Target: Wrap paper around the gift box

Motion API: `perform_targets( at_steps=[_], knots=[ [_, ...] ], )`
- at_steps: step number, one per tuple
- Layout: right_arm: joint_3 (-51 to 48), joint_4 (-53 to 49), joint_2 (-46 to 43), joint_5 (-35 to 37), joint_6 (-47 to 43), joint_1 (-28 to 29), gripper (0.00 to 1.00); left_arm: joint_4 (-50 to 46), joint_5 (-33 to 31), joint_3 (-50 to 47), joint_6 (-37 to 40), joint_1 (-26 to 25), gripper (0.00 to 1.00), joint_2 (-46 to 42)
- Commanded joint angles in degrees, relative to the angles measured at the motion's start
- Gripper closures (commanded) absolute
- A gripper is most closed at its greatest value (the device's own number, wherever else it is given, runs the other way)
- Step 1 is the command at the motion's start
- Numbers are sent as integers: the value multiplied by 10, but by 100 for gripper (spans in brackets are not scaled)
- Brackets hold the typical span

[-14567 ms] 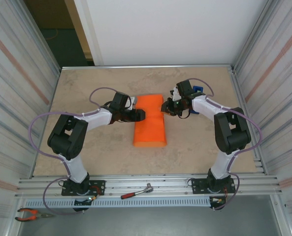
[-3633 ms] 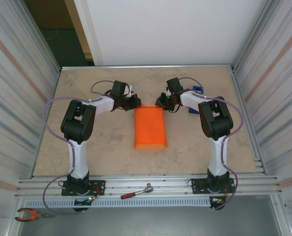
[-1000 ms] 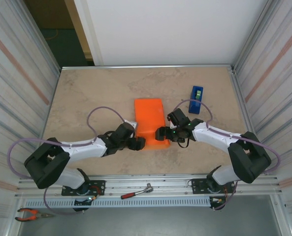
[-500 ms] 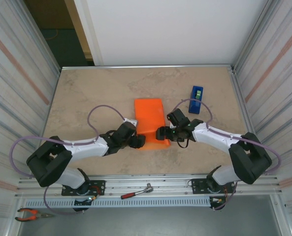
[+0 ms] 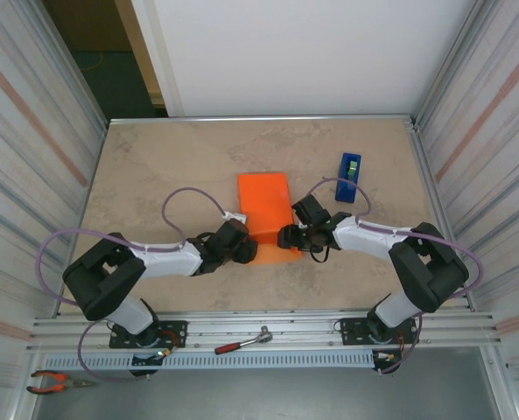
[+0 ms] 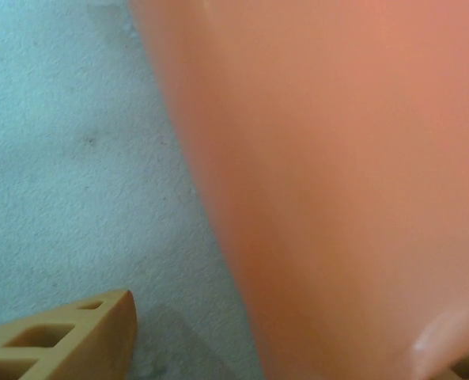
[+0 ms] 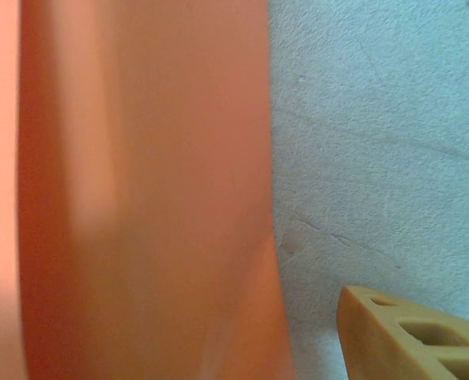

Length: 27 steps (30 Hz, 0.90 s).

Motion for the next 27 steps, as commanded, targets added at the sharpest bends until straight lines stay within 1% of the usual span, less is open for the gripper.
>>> perform_targets(
  at_steps=[1,5,8,14,16,19,23,27],
  knots=[
    [3,-10,-4,17,15,12,33,1,-27,17,-10,-11,34,3],
    [12,-37,2,46,37,18,39,-11,-44,25,-19,-19,36,7],
    [14,-40,13,63,53,23,48,-18,-50,31,-23,-22,39,13],
    [24,-37,24,65,58,34,61,-25,-56,42,-27,-26,46,24],
    [28,-40,27,64,57,36,63,-28,-59,46,-28,-26,49,27],
    [33,-42,28,64,56,39,74,-32,-60,53,-33,-28,52,30],
    [38,-44,30,61,56,41,87,-39,-61,64,-45,-29,63,35],
    [38,-44,33,62,58,43,94,-43,-64,69,-58,-33,74,40]
  ],
)
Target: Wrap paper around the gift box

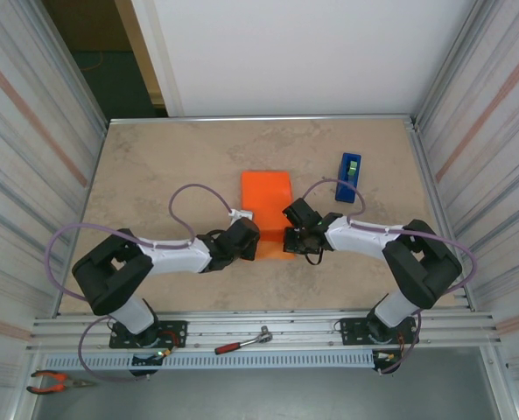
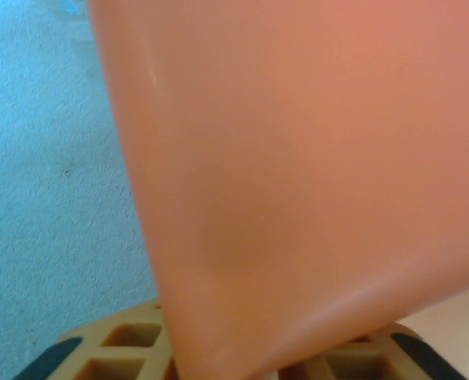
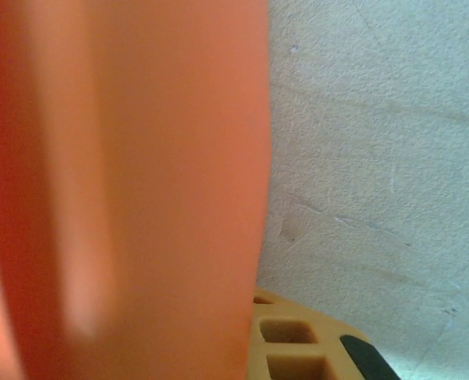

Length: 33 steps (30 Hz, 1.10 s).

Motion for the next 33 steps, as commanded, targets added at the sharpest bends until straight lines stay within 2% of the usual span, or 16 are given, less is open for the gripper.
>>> perform_targets(
  at_steps=[1,4,5,7,9,14,17,19,21,24,25,29,33],
  knots=[
    [14,-12,9,8,9,6,95,-12,-20,17,-22,-7,77,8],
    [15,-14,9,7,10,5,93,-17,-21,17,-31,-8,86,12],
    [16,-15,9,5,10,6,87,-18,-21,17,-33,-8,87,12],
    [20,-24,4,4,10,6,57,-19,-23,16,-37,-8,88,13],
    [20,-32,-6,4,10,5,46,-23,-24,17,-37,-9,89,14],
    [18,-41,-35,7,10,-1,43,-32,-33,19,-38,-9,89,13],
    [24,-43,-29,12,11,-9,45,-33,-33,22,-39,-10,89,14],
    [29,-40,-17,14,14,-11,53,-34,-34,24,-40,-10,90,16],
    [34,-39,-4,19,17,-11,67,-37,-34,26,-40,-10,90,15],
    [39,-38,15,24,24,-10,95,-37,-34,29,-38,-12,90,15],
    [39,-36,19,26,28,-9,100,-38,-34,29,-39,-13,90,15],
    [35,-33,20,29,38,-5,100,-38,-33,30,-40,-14,88,11],
    [30,-31,16,31,41,-3,100,-57,-37,34,-48,-14,71,-6]
  ],
)
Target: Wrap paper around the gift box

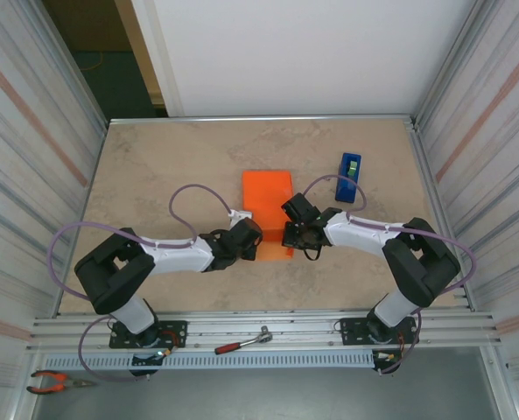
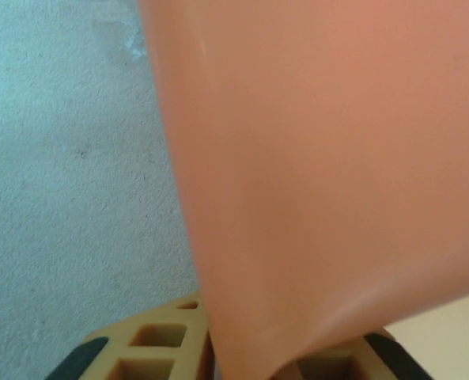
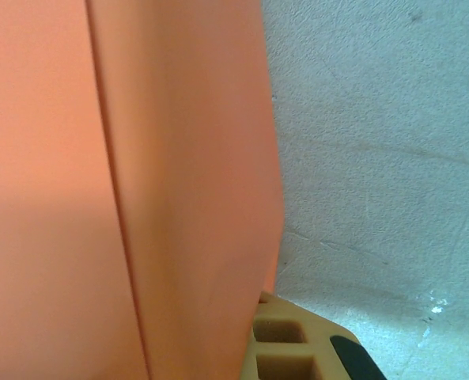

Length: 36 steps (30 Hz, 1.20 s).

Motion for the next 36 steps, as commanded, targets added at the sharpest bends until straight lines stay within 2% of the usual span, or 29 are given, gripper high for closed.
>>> perform_targets(
  at_steps=[1,3,5,10,18,21,22,24,26,27,28,29,30,31,34,36],
  knots=[
    [-2,-5,7,13,16,5,100,-23,-20,16,-15,-6,66,-19],
    [-5,-5,3,13,15,4,100,-27,-29,12,-15,-5,56,-35],
    [-7,-5,-1,12,13,4,100,-28,-28,9,-15,-2,51,-46],
    [-10,-3,-1,10,10,4,100,-23,-7,-3,-41,10,48,-55],
    [-13,4,-2,4,7,5,100,-24,-8,-2,-95,0,62,-28],
    [-14,7,-5,1,7,5,100,-29,-16,2,-107,-6,84,-16],
    [-14,7,-5,0,7,5,100,-34,-19,5,-110,-7,86,-12],
    [-14,8,-5,-1,6,6,100,-50,-27,15,-118,-11,82,-5],
    [-14,11,-6,-4,5,6,100,-74,-44,26,-130,-21,67,1],
    [-15,12,-6,-4,5,6,100,-87,-49,32,-137,-24,65,4],
    [-15,13,-5,-6,5,6,100,-100,-55,37,-145,-26,66,8],
    [-14,13,-5,-6,5,6,100,-111,-60,42,-152,-28,77,12],
    [-15,14,-4,-7,5,6,100,-117,-63,45,-156,-29,93,16],
    [-14,14,-4,-7,5,7,100,-119,-64,48,-158,-29,100,19],
    [-14,14,-5,-8,5,8,100,-126,-64,58,-160,-32,100,28],
    [-14,14,-5,-7,4,7,100,-138,-70,67,-168,-37,70,32]
  ],
)
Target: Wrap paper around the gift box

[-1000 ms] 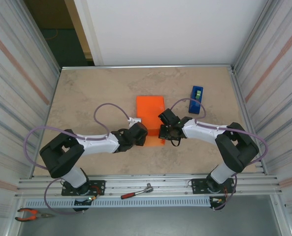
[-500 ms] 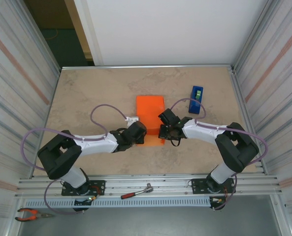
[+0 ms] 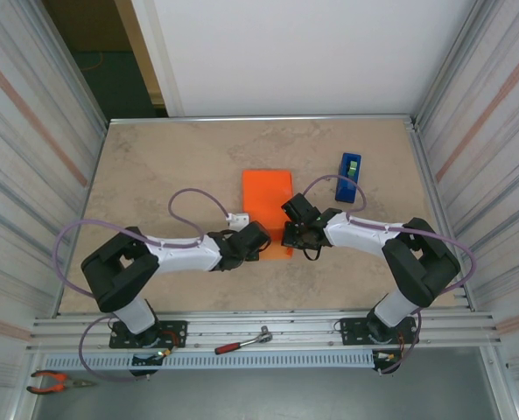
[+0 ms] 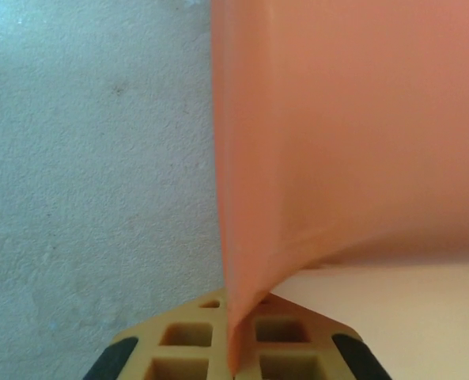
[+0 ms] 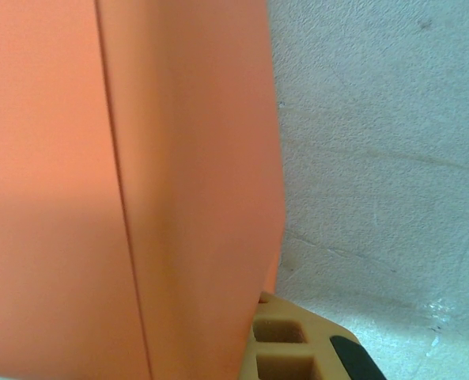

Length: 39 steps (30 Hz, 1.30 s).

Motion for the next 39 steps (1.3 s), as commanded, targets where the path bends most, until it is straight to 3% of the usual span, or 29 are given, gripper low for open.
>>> perform_targets(
  at_steps=[1,2,3,4,7,10,11,13,17,18,20,21,23,27,28,29,30,31,35,36,39],
  knots=[
    [-9,0,-4,-7,4,6,100,-46,-31,27,-31,-9,66,13],
    [-9,0,-4,-7,4,6,100,-56,-31,33,-36,-10,70,17],
    [-8,-1,-4,-7,4,6,100,-66,-30,40,-39,-11,94,21],
    [-6,-1,-3,-8,3,6,100,-78,-30,49,-44,-11,100,26],
    [-4,-2,0,-10,3,7,100,-103,-37,62,-60,-15,100,33],
    [-4,-2,1,-10,4,7,100,-137,-41,74,-91,-20,80,38],
    [-4,-3,1,-10,4,8,100,-147,-41,77,-100,-21,80,41],
    [-3,-3,0,-9,3,7,100,-152,-35,81,-97,-21,100,46],
    [-2,-6,-1,-8,4,7,100,-166,-36,86,-105,-23,100,51],
    [-1,-7,-2,-8,3,7,100,-177,-38,88,-114,-23,84,52],
    [-1,-7,-3,-7,3,8,100,-183,-37,92,-119,-24,73,55],
    [0,-7,-3,-8,3,7,100,-189,-36,94,-123,-24,75,58],
    [0,-9,-3,-8,3,7,100,-189,-31,96,-119,-24,100,61],
    [1,-9,-4,-6,4,7,100,-190,-33,97,-122,-31,97,62],
    [1,-10,-4,-6,3,7,100,-193,-36,98,-127,-33,85,61],
    [2,-9,-4,-6,3,7,100,-196,-39,99,-129,-35,79,62],
    [0,-9,-4,-6,4,7,100,-197,-38,100,-128,-36,82,62],
    [0,-9,-4,-6,3,7,100,-196,-37,102,-125,-36,97,65],
    [-1,-10,-4,-6,3,7,100,-192,-44,108,-111,-36,100,66],
    [-2,-11,-4,-6,3,8,100,-193,-51,107,-112,-36,98,60],
    [-3,-12,-6,-5,3,8,100,-203,-74,109,-106,-36,70,46]
  ],
)
